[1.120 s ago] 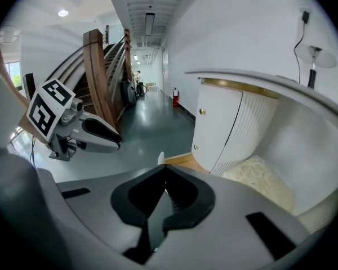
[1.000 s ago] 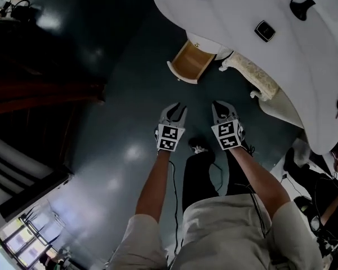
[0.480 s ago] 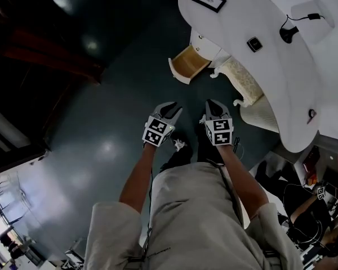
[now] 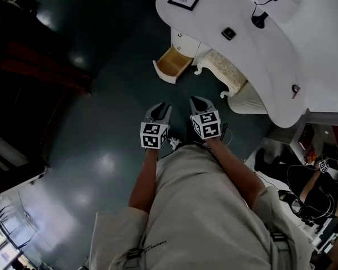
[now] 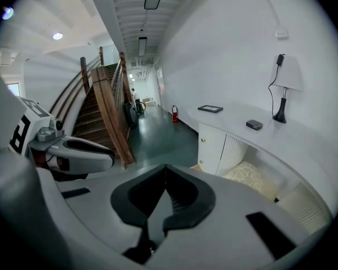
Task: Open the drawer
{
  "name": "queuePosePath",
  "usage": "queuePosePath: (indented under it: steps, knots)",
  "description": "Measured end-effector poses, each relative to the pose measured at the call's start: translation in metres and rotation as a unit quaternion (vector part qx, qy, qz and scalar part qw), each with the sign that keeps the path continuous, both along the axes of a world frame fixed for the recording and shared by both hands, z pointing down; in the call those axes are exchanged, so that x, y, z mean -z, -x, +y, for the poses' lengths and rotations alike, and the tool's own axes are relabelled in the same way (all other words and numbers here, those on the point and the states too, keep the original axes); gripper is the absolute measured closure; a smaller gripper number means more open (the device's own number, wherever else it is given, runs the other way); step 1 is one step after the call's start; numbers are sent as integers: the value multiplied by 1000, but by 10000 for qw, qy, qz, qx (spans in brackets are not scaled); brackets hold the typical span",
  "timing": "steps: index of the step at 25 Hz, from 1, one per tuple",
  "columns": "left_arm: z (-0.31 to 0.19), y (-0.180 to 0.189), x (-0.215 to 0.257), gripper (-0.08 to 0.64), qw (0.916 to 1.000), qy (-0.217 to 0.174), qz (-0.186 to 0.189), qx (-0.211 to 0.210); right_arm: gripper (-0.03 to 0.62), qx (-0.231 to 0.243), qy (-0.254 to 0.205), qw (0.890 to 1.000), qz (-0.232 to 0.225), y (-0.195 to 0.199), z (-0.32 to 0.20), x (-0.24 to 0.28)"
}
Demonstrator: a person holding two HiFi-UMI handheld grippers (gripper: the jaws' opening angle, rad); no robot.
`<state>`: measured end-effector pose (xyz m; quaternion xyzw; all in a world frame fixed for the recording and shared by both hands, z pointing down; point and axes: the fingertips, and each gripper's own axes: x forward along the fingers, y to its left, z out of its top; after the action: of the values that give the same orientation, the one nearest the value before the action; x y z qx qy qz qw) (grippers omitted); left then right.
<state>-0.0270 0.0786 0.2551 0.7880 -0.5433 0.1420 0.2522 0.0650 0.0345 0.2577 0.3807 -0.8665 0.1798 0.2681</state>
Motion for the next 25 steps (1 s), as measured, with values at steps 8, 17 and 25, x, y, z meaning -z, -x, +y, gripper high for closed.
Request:
queuePosePath:
  steps: [8,17,25]
  knots:
    - [16,-5,-6,457,9992,25,-337,-216,577,272,-17,9996,47,6,27,-6]
    - [29,-2,-2,531,9990,-23,-435,-72,577,60,117,9999,-88,-1,37,-1]
    - [36,-7,4,551,9987,-180,-459,-105,577,282,3,9996,-76,4,40,-2]
